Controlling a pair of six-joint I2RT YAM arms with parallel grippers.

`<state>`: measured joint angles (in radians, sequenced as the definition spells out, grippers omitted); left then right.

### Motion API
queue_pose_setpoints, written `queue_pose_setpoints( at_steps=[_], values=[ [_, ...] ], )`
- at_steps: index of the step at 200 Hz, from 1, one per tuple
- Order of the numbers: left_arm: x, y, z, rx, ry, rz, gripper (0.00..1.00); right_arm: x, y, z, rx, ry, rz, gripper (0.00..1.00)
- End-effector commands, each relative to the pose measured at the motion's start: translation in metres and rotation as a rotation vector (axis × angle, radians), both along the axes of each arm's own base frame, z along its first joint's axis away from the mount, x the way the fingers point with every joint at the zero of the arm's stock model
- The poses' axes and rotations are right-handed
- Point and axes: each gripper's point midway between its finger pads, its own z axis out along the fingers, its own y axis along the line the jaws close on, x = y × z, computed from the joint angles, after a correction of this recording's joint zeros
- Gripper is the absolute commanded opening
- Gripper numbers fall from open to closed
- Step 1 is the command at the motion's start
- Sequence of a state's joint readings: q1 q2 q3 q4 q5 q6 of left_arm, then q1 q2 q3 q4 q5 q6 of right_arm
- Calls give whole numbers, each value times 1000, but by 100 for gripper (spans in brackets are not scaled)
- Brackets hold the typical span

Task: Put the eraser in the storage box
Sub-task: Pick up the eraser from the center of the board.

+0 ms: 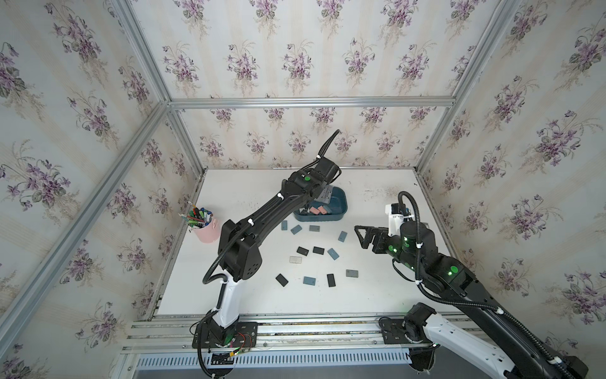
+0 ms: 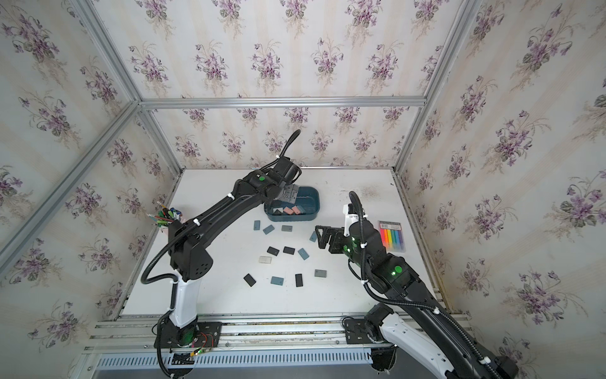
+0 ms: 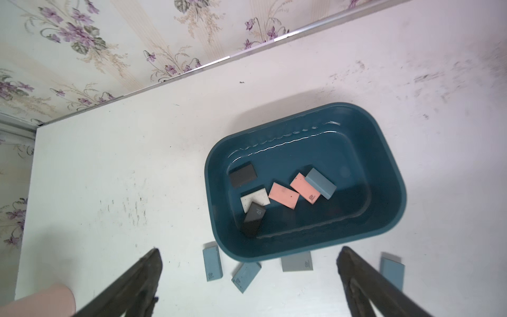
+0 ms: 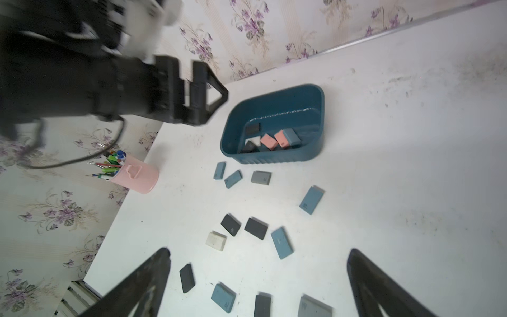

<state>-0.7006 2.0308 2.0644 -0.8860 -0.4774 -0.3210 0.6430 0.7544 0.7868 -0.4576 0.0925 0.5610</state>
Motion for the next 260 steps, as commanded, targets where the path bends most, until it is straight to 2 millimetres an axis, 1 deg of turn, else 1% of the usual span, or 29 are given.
queue_pose_setpoints(
  at_steps=[1, 15, 31, 41, 58, 71, 82, 108, 125, 151, 176, 198, 232, 260],
  values=[
    [-11, 8, 19, -100, -10, 69, 100, -5, -8, -33, -23, 118, -59, 100],
    [-27, 17, 23, -114, 29, 84, 100, -13, -5, -62, -17, 210, -52, 100],
    [-46, 26, 23, -125, 79, 89, 100, -24, -1, -96, 1, 312, -41, 100],
    [-58, 34, 21, -127, 100, 99, 100, -31, 3, -115, 17, 363, -27, 100],
    [-75, 45, 18, -138, 123, 104, 100, -42, 5, -138, 19, 421, -25, 100],
    [-86, 51, 16, -146, 136, 109, 100, -50, 7, -151, 0, 451, -19, 100],
    [-95, 56, 14, -155, 149, 104, 100, -56, 11, -156, -27, 460, -9, 100],
    [-111, 66, 1, -144, 185, 106, 100, -65, 15, -170, -101, 500, 1, 99],
    [-119, 73, -8, -121, 204, 110, 100, -68, 17, -179, -109, 520, 5, 96],
    [-128, 80, -17, -99, 226, 111, 100, -68, 11, -189, -144, 534, -18, 96],
    [-131, 85, -20, -87, 227, 113, 100, -67, 13, -199, -188, 562, -17, 95],
    [-131, 86, -18, -88, 219, 111, 100, -63, 15, -204, -224, 577, -18, 93],
    [-132, 88, -18, -81, 215, 110, 100, -62, 8, -215, -310, 609, -54, 89],
    [-132, 88, -17, -81, 211, 108, 100, -61, 11, -218, -344, 612, -69, 87]
  ],
)
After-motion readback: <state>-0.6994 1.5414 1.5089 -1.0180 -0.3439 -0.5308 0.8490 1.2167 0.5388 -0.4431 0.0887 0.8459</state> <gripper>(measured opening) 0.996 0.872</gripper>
